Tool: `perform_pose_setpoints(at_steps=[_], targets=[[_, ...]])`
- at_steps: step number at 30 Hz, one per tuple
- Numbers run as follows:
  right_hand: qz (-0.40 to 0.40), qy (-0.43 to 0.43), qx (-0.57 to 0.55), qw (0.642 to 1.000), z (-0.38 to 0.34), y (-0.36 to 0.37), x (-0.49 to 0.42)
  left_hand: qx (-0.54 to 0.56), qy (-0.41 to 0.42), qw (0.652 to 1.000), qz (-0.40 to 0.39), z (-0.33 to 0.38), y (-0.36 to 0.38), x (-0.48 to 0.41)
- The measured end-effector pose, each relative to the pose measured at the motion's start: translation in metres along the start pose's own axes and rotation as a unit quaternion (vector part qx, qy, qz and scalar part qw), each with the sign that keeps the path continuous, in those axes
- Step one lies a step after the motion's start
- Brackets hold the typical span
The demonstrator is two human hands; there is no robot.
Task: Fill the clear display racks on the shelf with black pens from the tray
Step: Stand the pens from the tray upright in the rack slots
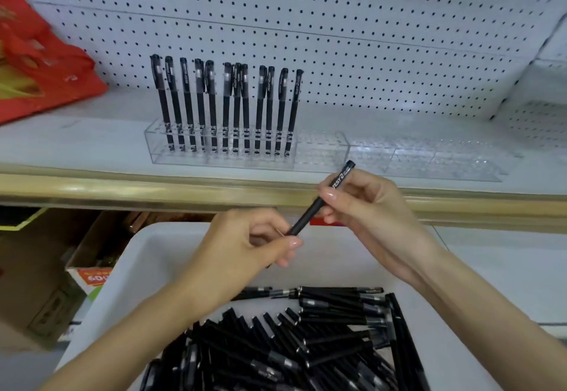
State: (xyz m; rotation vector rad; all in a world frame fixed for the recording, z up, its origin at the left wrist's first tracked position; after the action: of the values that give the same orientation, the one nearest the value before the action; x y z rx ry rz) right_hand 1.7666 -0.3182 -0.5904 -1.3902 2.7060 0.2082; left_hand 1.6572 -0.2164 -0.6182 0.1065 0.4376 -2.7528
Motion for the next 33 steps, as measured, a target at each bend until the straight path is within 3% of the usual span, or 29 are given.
perform_pose_setpoints(at_steps=[3,5,9,12,14,19,28,33], targets=[[0.015,-0.019,0.047,0.999,-0.019,-0.009,-0.013,-0.04,0.018,0.999,0.016,0.012,0.005,-0.014],[0.033,-0.05,0.102,0.993,-0.042,-0.02,-0.025,-0.145,0.07,0.986,0.046,0.027,-0.002,-0.023],[0.097,-0.12,0.221,0.963,-0.095,-0.049,-0.056,-0.388,0.109,0.914,0.053,0.047,-0.015,-0.043],[0.112,-0.136,0.239,0.955,-0.112,-0.062,-0.08,-0.538,0.107,0.835,0.039,0.041,-0.018,-0.06],[0.111,-0.137,0.234,0.956,-0.115,-0.065,-0.095,-0.577,0.102,0.81,0.032,0.033,-0.019,-0.07],[0.114,-0.134,0.262,0.949,-0.111,-0.063,-0.125,-0.563,0.088,0.821,0.038,0.026,-0.021,-0.078],[0.063,-0.102,0.362,0.925,-0.094,-0.047,-0.15,-0.576,0.094,0.811,0.044,0.02,-0.024,-0.084],[0.026,-0.059,0.434,0.898,-0.08,-0.039,-0.159,-0.542,0.114,0.831,0.048,0.024,-0.027,-0.086]])
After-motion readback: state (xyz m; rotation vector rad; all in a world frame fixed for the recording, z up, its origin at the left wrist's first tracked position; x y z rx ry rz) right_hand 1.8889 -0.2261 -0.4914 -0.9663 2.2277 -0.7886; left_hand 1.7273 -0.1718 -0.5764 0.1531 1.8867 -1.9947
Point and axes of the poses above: each hand's wrist, its own x-axis away from the middle knuckle, its own y-axis out of the palm, z = x × y, the point moved 9 cm from there along -x, towards the middle knuckle, and after that the axes turned 4 degrees about -z, right-handed, at the moved point
